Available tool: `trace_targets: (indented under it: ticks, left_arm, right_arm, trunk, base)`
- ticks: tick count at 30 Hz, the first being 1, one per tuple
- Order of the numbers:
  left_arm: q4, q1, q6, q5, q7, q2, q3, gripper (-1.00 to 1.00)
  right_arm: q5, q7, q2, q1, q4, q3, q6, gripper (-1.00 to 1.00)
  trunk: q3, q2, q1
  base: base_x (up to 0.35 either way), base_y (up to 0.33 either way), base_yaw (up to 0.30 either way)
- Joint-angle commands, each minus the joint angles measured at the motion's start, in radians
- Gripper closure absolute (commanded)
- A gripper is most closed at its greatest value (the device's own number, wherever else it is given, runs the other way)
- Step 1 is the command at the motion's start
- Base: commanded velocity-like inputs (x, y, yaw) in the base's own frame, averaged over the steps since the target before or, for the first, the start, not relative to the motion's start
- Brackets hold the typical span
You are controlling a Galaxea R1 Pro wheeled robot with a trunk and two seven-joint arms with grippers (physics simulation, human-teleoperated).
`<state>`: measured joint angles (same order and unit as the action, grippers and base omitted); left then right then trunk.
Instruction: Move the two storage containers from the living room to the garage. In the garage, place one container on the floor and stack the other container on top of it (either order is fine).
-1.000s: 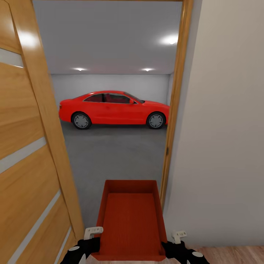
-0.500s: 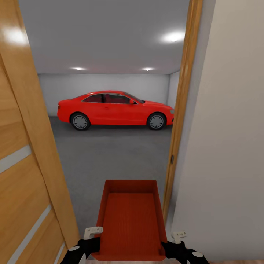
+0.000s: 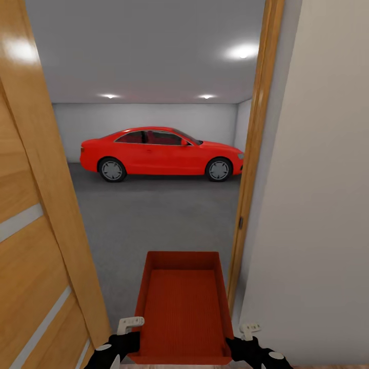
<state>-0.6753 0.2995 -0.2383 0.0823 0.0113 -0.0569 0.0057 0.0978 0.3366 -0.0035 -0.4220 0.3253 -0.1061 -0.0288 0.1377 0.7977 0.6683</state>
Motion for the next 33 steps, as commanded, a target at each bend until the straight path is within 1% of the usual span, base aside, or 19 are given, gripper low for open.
trace_targets:
  ticks: [1,9,16,25,33]
  left_arm:
    - [-0.004,0.001,0.011,-0.004,0.004,-0.020,0.010,1.00]
    - [-0.004,0.001,0.011,-0.004,0.004,-0.020,0.010,1.00]
    - [-0.004,0.001,0.012,-0.004,0.004,-0.021,0.010,1.00]
    - [-0.004,0.001,0.013,-0.004,0.004,-0.020,0.009,1.00]
    - [-0.004,0.001,0.014,-0.004,0.004,-0.020,0.010,1.00]
  right_arm:
    - [0.022,0.009,0.005,0.000,-0.003,-0.008,-0.002,1.00]
    - [0.022,0.009,0.005,0.000,-0.003,-0.007,-0.001,1.00]
    - [0.022,0.010,0.005,0.000,-0.003,-0.007,0.001,1.00]
    - [0.022,0.018,0.005,0.000,-0.003,-0.007,0.001,1.00]
    - [0.022,0.022,0.005,0.000,-0.003,-0.007,0.001,1.00]
  trunk:
    - [0.002,0.001,0.000]
    - [0.002,0.001,0.000]
    - [0.002,0.001,0.000]
    - [0.002,0.001,0.000]
    - [0.002,0.001,0.000]
  base:
    - [0.000,0.000,0.000]
    - [0.000,0.000,0.001]
    - [0.000,0.000,0.146]
    - [0.006,0.002,0.019]
    - [0.227,0.090,0.000]
